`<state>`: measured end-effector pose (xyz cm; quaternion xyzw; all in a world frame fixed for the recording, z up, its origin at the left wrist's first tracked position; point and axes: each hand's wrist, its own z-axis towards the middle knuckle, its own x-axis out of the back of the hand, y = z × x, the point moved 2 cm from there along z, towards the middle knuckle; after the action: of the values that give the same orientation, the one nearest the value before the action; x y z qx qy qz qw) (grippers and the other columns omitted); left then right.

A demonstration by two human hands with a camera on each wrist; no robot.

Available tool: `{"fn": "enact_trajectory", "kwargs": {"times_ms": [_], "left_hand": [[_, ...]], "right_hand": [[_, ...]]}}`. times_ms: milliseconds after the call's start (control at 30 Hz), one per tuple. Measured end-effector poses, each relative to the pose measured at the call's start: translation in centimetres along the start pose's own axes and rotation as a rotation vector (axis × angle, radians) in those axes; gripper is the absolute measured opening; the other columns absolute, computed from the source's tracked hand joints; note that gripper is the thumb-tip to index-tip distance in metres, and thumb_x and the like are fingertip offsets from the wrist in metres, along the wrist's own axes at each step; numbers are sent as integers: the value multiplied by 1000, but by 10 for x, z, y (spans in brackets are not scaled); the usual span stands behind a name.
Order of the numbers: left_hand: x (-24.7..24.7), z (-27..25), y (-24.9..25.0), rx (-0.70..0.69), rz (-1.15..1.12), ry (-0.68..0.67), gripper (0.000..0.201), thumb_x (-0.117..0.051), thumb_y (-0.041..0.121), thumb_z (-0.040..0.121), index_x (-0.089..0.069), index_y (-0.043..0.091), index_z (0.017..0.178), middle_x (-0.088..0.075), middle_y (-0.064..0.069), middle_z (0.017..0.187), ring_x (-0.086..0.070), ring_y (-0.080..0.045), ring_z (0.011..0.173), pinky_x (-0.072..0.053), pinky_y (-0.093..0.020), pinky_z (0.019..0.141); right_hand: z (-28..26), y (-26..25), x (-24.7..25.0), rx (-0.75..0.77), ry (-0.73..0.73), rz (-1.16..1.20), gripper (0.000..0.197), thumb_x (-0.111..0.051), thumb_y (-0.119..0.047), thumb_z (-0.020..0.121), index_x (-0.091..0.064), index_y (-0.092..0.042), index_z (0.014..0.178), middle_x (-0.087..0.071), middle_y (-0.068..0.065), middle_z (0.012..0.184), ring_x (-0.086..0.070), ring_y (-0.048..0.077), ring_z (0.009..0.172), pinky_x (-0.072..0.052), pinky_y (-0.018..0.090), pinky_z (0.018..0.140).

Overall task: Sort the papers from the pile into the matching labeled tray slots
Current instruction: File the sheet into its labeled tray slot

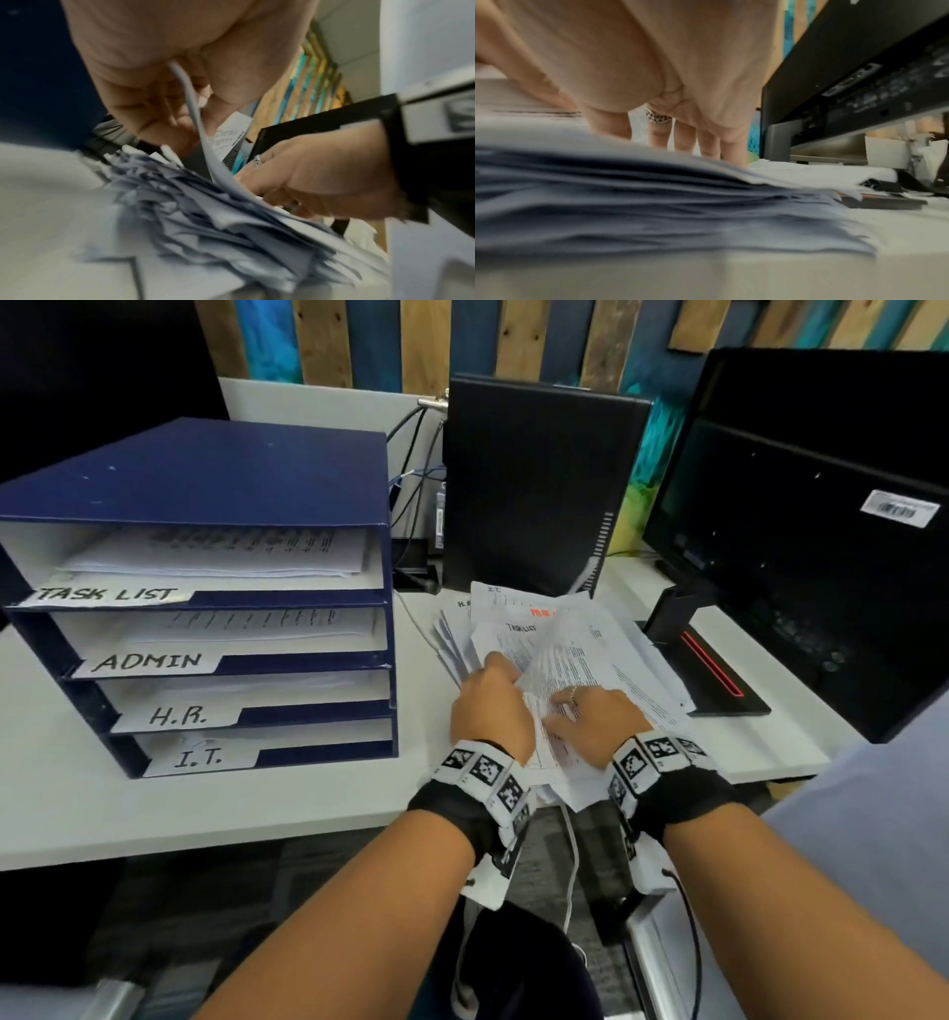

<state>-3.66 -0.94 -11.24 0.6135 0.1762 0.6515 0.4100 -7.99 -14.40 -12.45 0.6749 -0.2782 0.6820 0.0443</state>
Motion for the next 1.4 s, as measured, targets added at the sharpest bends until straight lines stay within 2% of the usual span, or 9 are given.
{"fn": "enact_trajectory", "kwargs": {"times_ms": [200,333,500,633,733,900,1067,1200,1400], "left_hand": [[1,-26,28,-155,-123,82,37,-44,5,97,-43,20,131,-68,-7,99,-65,-29,85,-55,-42,75],[3,-31,30,-40,-436,104,31,-44,6,100,-52,17,127,-67,0,106,-63,-14,87,-51,-20,76],[6,-33,17,132,-680,5,26,-45,5,97,-52,21,118,-66,5,107,-67,-15,90,-59,-38,82],[27,-40,-2,151,-728,-13,24,-52,5,94,-59,23,109,-70,5,101,-70,-14,86,-61,-30,73],[46,-48,-18,165,-694,-7,28,-48,2,92,-62,25,97,-70,7,88,-67,-10,76,-56,-19,61],[80,-66,-54,240,-676,144,17,-50,9,92,-62,19,96,-68,4,91,-63,-11,75,-49,-21,58],[107,-93,-100,298,-586,350,11,-52,22,97,-60,18,91,-66,4,87,-61,-11,70,-45,-24,58],[128,-108,-139,326,-500,466,27,-49,27,99,-63,10,85,-66,-2,82,-62,-18,74,-50,-30,66],[182,-119,-182,400,-304,558,43,-47,20,96,-38,3,57,-41,-8,55,-35,-20,50,-29,-29,51]], "right_hand": [[-1,27,29,-113,173,138,58,-59,-32,98,-42,-5,147,-42,11,153,-42,30,139,-32,40,115],[1,48,51,-205,258,274,77,-61,-38,97,-25,-5,156,-32,11,160,-34,30,146,-28,41,117],[3,61,65,-230,309,407,76,-70,-45,88,-40,-10,149,-57,8,142,-57,29,127,-46,45,108],[-15,50,70,-127,337,679,44,-74,-18,89,-58,-14,130,-73,-3,104,-70,9,87,-57,31,79],[-40,29,70,-50,343,869,41,-75,-10,86,-60,-16,124,-72,-8,104,-71,13,96,-56,45,94],[-91,-25,51,139,258,961,37,-72,-8,89,-61,-36,111,-71,-11,114,-68,10,107,-53,43,98],[-126,-71,9,165,136,1035,29,-70,-10,92,-65,-25,116,-73,-12,111,-70,9,105,-55,40,96],[-142,-100,-19,186,59,1078,29,-70,-8,91,-64,-33,105,-73,-15,105,-70,5,100,-56,32,90],[-151,-135,-52,196,-98,1080,27,-65,-7,95,-58,-20,117,-78,-5,98,-74,11,90,-60,29,79]]}}
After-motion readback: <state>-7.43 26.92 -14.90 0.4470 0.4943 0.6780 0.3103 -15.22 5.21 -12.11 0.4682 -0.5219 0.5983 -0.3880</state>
